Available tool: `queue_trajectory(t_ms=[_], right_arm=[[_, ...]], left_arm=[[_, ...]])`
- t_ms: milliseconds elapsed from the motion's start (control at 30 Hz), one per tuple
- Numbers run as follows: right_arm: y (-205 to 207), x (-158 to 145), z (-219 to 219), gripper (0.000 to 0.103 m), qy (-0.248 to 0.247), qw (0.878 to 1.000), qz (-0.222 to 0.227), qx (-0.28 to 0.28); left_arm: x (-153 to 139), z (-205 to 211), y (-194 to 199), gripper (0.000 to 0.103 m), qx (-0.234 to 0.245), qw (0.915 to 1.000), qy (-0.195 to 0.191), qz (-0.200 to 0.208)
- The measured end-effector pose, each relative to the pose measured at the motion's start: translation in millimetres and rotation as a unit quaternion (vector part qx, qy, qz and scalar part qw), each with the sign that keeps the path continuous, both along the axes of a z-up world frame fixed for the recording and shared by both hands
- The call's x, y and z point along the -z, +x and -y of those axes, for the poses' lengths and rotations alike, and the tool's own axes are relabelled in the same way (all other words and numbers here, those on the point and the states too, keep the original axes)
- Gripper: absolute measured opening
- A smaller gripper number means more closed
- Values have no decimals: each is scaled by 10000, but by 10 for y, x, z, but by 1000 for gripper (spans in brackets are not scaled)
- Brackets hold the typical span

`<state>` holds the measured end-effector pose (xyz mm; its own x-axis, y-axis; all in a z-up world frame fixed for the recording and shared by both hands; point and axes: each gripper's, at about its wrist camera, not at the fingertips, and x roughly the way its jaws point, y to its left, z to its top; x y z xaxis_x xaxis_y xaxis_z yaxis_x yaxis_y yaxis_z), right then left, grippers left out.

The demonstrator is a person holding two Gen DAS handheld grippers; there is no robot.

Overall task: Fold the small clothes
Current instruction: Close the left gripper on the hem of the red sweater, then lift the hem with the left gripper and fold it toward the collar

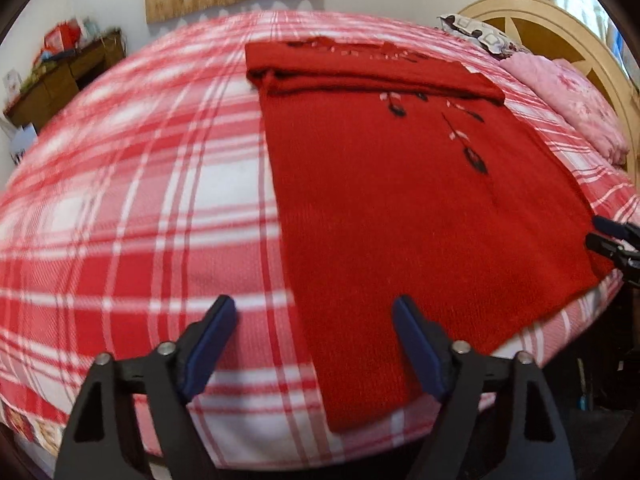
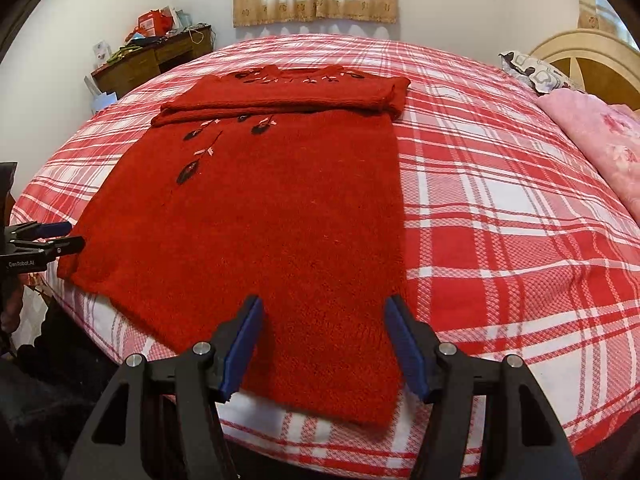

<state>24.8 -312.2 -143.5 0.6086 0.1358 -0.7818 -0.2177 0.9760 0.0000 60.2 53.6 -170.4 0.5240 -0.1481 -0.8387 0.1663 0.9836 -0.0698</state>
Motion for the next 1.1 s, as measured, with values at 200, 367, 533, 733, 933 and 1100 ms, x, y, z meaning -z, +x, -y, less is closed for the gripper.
queue_trajectory(t_ms=[200, 367, 533, 733, 933, 1100], right_arm=[[-5, -61, 79, 64, 10, 9998, 85, 165], [-36, -110, 210, 64, 105, 9994, 86, 318], [-104, -155, 400, 64, 285, 9981, 40, 536], [-193, -94, 410, 64, 556, 9976, -165, 372], [-183, 27, 287, 43, 497, 9976, -447, 180], [-178, -7, 336, 9, 869, 9953, -421, 84]], left_arm=[[29, -9, -142, 72, 19, 9991, -327, -268], [61, 66, -233, 52, 119, 9990, -302, -317], [16, 50, -244, 10, 268, 9982, -445, -286], [-236, -66, -276, 9, 344, 9977, -581, 49], [-272, -137, -236, 9, 307, 9971, -683, 102], [-184, -133, -220, 9, 284, 9970, -718, -61]])
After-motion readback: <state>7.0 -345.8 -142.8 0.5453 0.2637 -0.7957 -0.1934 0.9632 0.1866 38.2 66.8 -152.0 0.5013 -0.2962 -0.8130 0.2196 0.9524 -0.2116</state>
